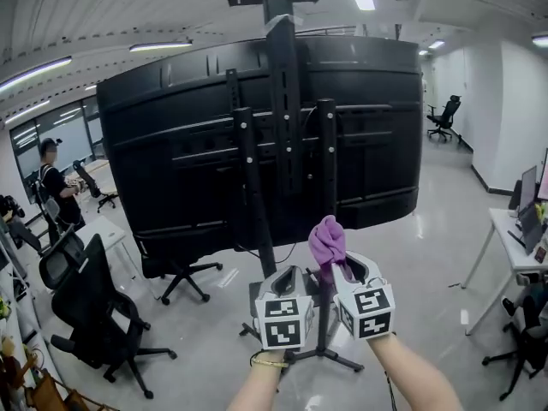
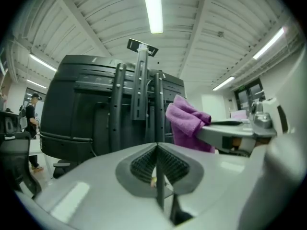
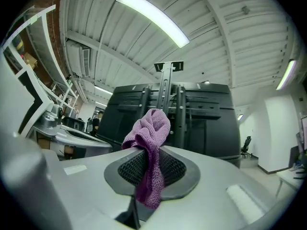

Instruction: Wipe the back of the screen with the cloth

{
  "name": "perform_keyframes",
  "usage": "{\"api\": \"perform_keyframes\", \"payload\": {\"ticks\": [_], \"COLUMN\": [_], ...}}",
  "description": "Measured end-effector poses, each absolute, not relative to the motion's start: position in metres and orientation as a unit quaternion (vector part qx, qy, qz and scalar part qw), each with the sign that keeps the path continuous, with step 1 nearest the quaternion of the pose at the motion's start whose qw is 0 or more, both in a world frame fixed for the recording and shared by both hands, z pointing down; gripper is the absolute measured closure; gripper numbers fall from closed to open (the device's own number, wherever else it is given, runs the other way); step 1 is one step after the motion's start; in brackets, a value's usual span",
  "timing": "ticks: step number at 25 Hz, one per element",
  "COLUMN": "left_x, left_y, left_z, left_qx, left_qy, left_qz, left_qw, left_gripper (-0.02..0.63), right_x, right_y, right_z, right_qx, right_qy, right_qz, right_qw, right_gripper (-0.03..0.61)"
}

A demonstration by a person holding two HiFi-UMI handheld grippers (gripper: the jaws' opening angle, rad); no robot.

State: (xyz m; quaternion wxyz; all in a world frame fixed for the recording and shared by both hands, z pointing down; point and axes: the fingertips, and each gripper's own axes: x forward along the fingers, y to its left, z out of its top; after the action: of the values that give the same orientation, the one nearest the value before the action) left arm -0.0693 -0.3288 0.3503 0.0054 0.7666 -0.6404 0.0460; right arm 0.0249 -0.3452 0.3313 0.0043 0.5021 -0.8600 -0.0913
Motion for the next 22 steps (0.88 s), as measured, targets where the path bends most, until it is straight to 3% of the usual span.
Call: {"api": "perform_keyframes", "payload": {"ticks": [10,22], "left_x": [0.083,0.128], "left_y": [-0.397,-0.570], "left_z": [0.356,0.348], "left_qx": [0.813,0.783], "left_qy": [-0.579,-0.621], "left_qz": [0.057,0.035], "left_qw": [0.004,0.003], "left_gripper": [0.606,0.606], "right_x": [0.187,0.198], "right_y": [-0.408,-0.597], "right_z": [0.354,0.345], "right_qx": [0.585,0.529], "right_qy": [-0.808,-0.843], "right_qz": [-0.066,-0.090], "right_qw": [0.018,0.035], "right_gripper": [0.522,0.522]}}
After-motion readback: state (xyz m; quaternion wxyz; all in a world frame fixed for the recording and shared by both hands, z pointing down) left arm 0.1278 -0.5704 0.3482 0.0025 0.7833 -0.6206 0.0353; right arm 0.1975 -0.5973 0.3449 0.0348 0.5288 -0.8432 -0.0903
